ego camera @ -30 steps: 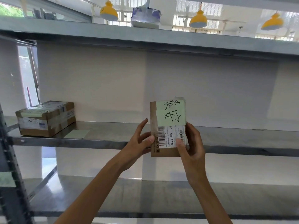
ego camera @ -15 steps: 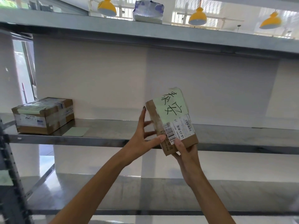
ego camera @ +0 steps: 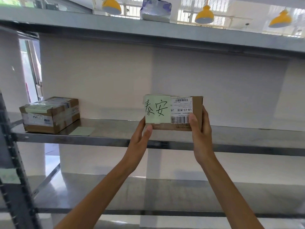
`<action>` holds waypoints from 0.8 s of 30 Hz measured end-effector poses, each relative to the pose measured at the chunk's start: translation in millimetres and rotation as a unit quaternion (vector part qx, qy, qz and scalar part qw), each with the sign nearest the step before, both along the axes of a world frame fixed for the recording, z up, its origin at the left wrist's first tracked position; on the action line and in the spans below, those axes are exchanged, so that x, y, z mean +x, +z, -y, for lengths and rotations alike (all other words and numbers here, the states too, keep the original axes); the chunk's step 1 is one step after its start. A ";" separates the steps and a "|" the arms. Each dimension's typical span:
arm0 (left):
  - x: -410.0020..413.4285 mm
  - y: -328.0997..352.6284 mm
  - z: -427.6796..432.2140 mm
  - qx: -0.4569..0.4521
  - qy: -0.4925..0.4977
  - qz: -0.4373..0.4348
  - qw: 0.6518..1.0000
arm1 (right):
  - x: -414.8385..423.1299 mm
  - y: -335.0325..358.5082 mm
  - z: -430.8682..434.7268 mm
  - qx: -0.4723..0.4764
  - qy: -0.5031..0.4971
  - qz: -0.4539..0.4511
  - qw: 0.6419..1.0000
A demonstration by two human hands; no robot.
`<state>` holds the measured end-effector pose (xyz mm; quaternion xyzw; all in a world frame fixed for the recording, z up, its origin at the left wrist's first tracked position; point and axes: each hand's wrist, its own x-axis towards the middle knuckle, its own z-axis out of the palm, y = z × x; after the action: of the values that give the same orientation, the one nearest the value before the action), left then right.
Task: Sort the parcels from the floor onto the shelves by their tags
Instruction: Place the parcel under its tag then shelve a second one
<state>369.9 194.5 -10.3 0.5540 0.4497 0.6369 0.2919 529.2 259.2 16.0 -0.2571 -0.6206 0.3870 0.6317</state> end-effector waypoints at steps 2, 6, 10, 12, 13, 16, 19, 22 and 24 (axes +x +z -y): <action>-4.9 1.7 1.7 0.000 0.002 0.003 1.000 | -1.9 -5.4 0.3 -0.016 0.007 0.001 1.000; -14.9 -0.3 2.7 0.006 0.021 -0.001 1.000 | -5.3 -15.6 1.8 -0.033 0.027 -0.006 0.999; -21.0 -3.7 7.5 0.003 0.048 -0.017 0.999 | -13.9 -22.0 8.1 -0.036 0.047 0.005 0.998; -23.1 -6.3 11.3 -0.006 0.063 -0.013 0.998 | -19.9 -27.5 9.6 -0.034 0.060 0.011 0.998; -24.7 -8.2 13.1 -0.010 0.071 -0.008 0.997 | -23.0 -30.8 10.0 -0.035 0.067 0.013 0.997; -31.9 -16.9 20.1 -0.019 0.094 -0.005 0.995 | -33.4 -42.1 10.2 -0.046 0.087 0.015 0.995; -41.1 -27.9 29.5 -0.029 0.114 -0.004 0.993 | -43.6 -57.1 11.4 -0.064 0.114 0.018 0.991; -52.7 -34.2 39.8 -0.039 0.140 -0.004 0.989 | -55.9 -67.7 13.7 -0.078 0.146 0.021 0.986; -62.0 -38.8 47.9 -0.047 0.159 -0.008 0.986 | -65.9 -71.7 17.0 -0.081 0.167 0.022 0.982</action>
<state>308.0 146.6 -49.1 0.4661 0.5635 0.6492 0.2092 463.3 242.2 -55.7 -0.2088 -0.6355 0.5297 0.5215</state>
